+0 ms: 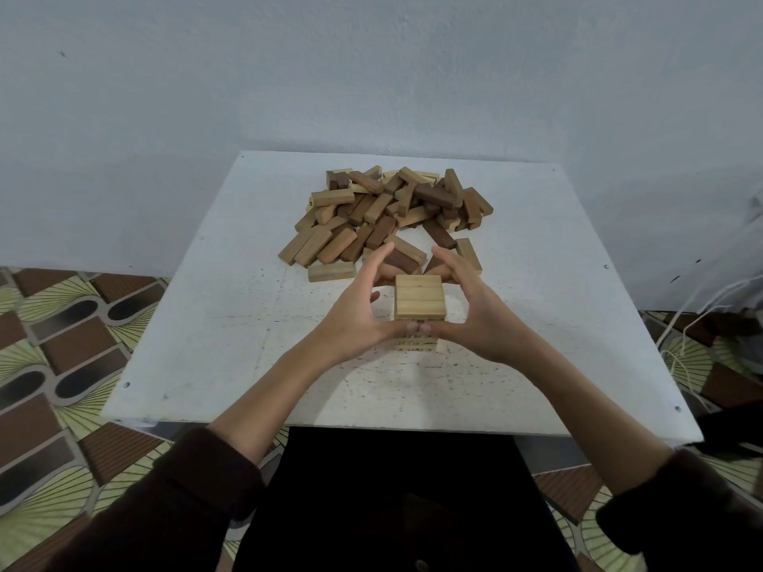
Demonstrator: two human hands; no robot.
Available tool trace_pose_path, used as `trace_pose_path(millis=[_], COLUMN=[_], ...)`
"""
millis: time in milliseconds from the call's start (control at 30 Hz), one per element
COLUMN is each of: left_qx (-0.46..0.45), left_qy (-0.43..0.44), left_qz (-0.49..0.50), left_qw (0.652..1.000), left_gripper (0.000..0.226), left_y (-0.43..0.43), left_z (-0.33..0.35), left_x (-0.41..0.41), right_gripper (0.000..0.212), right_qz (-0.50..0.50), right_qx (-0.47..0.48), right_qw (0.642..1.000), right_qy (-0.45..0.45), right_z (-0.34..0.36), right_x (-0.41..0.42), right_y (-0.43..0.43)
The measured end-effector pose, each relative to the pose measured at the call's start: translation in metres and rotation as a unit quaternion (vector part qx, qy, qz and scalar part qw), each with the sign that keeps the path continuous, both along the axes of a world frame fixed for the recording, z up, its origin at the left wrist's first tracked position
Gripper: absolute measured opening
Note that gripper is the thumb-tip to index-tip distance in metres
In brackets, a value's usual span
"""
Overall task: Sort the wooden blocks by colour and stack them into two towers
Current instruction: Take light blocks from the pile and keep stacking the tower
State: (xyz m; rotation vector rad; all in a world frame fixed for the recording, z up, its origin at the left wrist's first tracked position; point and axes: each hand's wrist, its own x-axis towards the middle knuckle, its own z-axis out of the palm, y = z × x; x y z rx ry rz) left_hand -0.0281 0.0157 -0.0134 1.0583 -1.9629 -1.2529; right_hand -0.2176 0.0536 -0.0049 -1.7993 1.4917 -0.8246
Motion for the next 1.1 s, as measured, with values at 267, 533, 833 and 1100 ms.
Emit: trace_pose_path(millis=[267,533,833,1100], left_qx=[-0.009,-0.012,0.127,0.236], left_qy=[0.006,0.008,0.107,0.22], left_qz=[-0.004,-0.002,0.005,0.001], left_qw=[1.0,1.0,0.986,0.946], left_gripper=[0.101,0.097,0.086,0.078], left_y=[0.001,0.0,0.007,0.022], left_z=[0.001,0.002,0.0,0.003], left_x=[0.0,0.0,0.001,-0.022], right_gripper=[0.095,0.09,0.054,0.053], right_qz=[0.01,0.017,-0.02,-0.083], right_qx=[-0.017,-0.039,0.042,0.072], right_qw=[1.0,0.999,0.99,0.951], right_qy=[-0.005,0.01,-0.134,-0.289], right_z=[0.003,0.003,0.007,-0.004], right_x=[0.0,-0.001,0.004,0.038], right_y=[0.001,0.0,0.008,0.013])
